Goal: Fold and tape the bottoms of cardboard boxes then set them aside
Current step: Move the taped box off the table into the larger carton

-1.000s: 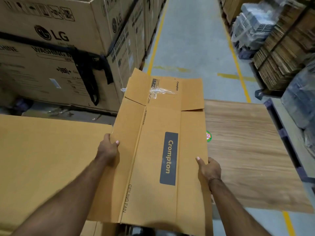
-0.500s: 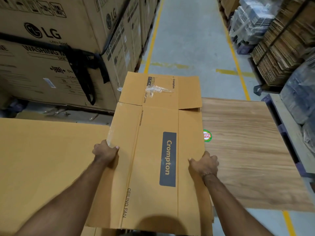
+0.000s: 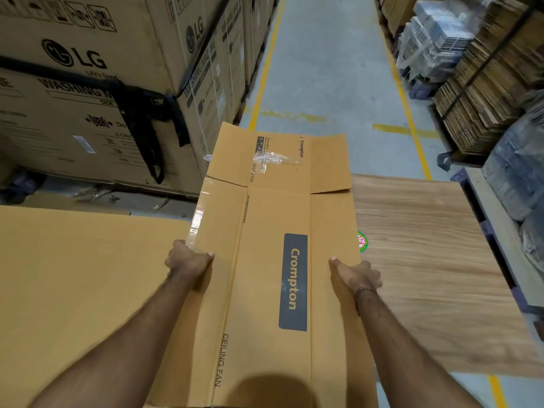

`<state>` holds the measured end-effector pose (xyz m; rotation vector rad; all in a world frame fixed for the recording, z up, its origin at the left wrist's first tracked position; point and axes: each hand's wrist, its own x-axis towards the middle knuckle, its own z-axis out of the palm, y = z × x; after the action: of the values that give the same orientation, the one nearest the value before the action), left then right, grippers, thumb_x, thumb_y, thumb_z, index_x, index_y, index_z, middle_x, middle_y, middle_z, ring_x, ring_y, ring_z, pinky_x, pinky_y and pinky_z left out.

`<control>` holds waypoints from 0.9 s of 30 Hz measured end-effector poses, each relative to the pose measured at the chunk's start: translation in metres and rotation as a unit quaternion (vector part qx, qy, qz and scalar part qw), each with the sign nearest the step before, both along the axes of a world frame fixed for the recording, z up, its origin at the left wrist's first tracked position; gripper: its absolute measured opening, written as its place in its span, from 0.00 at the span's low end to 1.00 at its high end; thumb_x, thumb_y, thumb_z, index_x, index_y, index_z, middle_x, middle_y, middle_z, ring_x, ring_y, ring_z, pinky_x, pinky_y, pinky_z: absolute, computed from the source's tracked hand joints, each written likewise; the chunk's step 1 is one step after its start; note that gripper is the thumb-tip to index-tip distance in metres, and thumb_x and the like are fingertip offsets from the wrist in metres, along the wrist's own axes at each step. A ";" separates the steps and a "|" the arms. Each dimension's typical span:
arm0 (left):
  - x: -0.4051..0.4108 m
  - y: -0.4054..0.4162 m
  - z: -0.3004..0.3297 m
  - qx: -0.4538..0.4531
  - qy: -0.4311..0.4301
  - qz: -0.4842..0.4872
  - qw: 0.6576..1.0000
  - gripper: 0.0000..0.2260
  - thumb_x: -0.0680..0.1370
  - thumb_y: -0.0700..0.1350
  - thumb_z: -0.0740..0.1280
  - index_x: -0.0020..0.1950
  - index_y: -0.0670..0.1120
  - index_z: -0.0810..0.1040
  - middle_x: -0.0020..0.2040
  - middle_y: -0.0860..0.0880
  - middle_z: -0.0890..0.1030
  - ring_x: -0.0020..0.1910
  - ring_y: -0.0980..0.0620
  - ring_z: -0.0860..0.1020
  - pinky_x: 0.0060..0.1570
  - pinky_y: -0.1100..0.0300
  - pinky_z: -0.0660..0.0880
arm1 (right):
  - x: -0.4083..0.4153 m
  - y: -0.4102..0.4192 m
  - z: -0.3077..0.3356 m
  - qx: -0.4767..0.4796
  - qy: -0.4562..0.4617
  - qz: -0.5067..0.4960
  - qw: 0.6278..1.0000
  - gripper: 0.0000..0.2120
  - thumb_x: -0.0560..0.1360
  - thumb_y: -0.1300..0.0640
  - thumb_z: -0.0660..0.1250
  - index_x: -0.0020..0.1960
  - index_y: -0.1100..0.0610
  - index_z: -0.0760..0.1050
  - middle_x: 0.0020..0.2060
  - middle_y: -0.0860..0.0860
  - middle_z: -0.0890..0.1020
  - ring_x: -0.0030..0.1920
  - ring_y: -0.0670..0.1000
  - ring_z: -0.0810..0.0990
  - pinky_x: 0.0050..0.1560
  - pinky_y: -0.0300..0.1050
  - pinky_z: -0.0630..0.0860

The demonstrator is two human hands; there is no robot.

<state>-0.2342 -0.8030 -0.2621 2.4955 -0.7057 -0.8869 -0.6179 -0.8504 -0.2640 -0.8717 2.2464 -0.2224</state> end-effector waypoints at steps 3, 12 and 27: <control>0.003 0.000 -0.004 0.017 -0.009 -0.020 1.000 0.35 0.71 0.51 0.82 0.70 0.41 0.70 0.66 0.39 0.76 0.66 0.36 0.74 0.63 0.43 0.76 | 0.002 0.007 -0.006 -0.026 0.011 0.010 1.000 0.39 0.69 0.35 0.76 0.67 0.61 0.72 0.65 0.60 0.77 0.68 0.64 0.74 0.64 0.56 0.75; 0.000 0.003 -0.002 0.017 -0.013 -0.019 1.000 0.36 0.70 0.49 0.83 0.71 0.42 0.70 0.66 0.39 0.74 0.64 0.36 0.75 0.61 0.43 0.77 | -0.002 0.000 0.000 -0.075 0.022 0.017 0.997 0.33 0.70 0.36 0.76 0.62 0.60 0.77 0.59 0.59 0.81 0.62 0.63 0.78 0.60 0.53 0.77; -0.001 -0.004 0.015 0.008 0.038 -0.102 0.994 0.26 0.77 0.52 0.77 0.67 0.42 0.71 0.63 0.42 0.79 0.57 0.40 0.77 0.52 0.51 0.74 | -0.027 -0.008 -0.015 -0.100 -0.092 0.005 0.991 0.25 0.70 0.43 0.80 0.58 0.59 0.81 0.56 0.57 0.85 0.57 0.60 0.82 0.60 0.50 0.77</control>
<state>-0.2349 -0.8071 -0.2470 2.4206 -0.9439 -1.0561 -0.6453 -0.8580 -0.2786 -0.9261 2.0725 -0.5099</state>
